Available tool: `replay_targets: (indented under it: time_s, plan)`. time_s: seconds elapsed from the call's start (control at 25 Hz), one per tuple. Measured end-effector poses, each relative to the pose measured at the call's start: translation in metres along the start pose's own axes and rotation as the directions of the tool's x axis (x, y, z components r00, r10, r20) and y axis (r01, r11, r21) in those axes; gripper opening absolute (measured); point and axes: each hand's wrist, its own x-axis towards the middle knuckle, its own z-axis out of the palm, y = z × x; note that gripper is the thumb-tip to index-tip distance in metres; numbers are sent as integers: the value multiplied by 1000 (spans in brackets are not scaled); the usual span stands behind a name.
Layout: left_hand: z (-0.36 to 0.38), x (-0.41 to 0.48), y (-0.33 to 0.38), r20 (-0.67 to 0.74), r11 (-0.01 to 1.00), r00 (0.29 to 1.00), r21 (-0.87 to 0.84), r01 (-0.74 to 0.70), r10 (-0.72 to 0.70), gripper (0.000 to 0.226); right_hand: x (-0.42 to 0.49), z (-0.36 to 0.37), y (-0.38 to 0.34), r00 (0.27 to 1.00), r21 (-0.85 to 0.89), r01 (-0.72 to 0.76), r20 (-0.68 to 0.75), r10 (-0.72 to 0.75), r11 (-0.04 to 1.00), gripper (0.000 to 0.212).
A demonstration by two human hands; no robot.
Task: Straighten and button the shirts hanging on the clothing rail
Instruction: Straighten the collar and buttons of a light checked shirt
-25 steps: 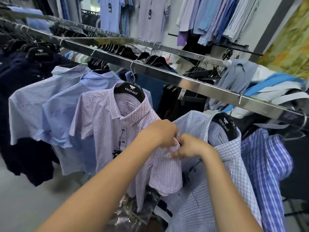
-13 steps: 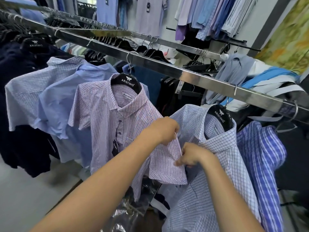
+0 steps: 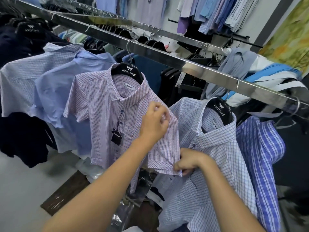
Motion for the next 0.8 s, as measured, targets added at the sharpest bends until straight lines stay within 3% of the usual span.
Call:
replay_targets:
  time_s: [0.04, 0.08, 0.24, 0.36, 0.48, 0.56, 0.68, 0.8]
  plan:
    - [2, -9, -9, -101, 994, 991, -66, 85, -91, 24, 2, 1, 1, 1000, 23, 24, -15, -23, 999, 40]
    - [3, -19, -18, -114, 980, 977, -109, 169, -181, 28, 3, 1, 2, 999, 35, 48, -25, -47, 998, 44]
    - [12, -59, -56, 136, 863, 876, -158, 480, -462, 34, 11, 2, 4, 987, -14, 149, -66, -150, 989, 70]
    - [27, -81, -82, 396, 733, 689, -58, 678, -606, 45, 14, 3, 5, 984, -13, 162, -70, -162, 987, 70]
    - [39, -92, -94, 601, 634, 467, 87, 768, -648, 46, 14, 1, 6, 986, -17, 152, -70, -153, 988, 69]
    - [44, -97, -99, 670, 569, 403, 35, 822, -624, 45, 12, 0, 6, 988, -8, 136, -66, -136, 991, 71]
    - [45, -100, -101, 739, 318, 328, -162, 934, -588, 26, 11, -2, 10, 993, 58, 83, -89, -78, 995, 72]
    - [41, -103, -99, 757, 215, 284, -192, 958, -589, 19, 11, -6, 17, 995, 109, 53, -86, -43, 993, 50]
